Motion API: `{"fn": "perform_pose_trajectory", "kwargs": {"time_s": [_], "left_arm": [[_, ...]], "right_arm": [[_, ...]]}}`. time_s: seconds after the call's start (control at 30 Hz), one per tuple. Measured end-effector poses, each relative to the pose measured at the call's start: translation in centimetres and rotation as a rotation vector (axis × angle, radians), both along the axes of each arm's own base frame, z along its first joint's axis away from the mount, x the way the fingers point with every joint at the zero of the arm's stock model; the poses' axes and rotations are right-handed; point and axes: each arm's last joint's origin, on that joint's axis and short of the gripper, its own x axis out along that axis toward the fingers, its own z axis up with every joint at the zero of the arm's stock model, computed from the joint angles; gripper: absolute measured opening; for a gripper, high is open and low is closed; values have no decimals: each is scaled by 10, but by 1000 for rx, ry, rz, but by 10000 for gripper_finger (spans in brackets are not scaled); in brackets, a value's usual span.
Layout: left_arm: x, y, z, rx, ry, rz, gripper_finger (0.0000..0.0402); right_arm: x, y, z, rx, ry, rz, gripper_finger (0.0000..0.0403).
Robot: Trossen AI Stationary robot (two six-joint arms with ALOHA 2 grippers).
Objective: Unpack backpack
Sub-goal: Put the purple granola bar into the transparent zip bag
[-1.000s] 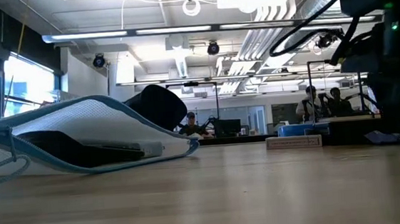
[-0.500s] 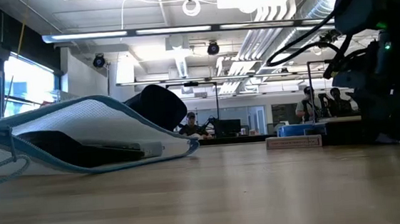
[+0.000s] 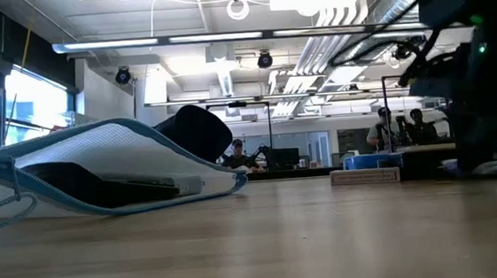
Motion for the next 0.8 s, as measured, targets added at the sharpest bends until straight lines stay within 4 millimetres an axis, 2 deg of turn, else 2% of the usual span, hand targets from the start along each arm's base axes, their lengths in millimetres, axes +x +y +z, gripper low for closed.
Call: {"fn": "perform_pose_trajectory", "kwargs": {"time_s": [0.23, 0.37, 0.63, 0.7, 0.8], "left_arm": [[0, 0, 0, 0, 0, 0, 0], [0, 0, 0, -1, 0, 0, 0], [1, 0, 0, -1, -1, 2, 0], [1, 0, 0, -1, -1, 3, 0], [1, 1, 0, -1, -1, 4, 0]], "right_arm": [[17, 33, 31, -20, -159, 171, 0], [24, 44, 38, -2, -242, 274, 0], [26, 38, 38, -108, -142, 590, 8], [24, 33, 36, -115, -73, 662, 23], [18, 22, 32, -89, 44, 657, 62]]}}
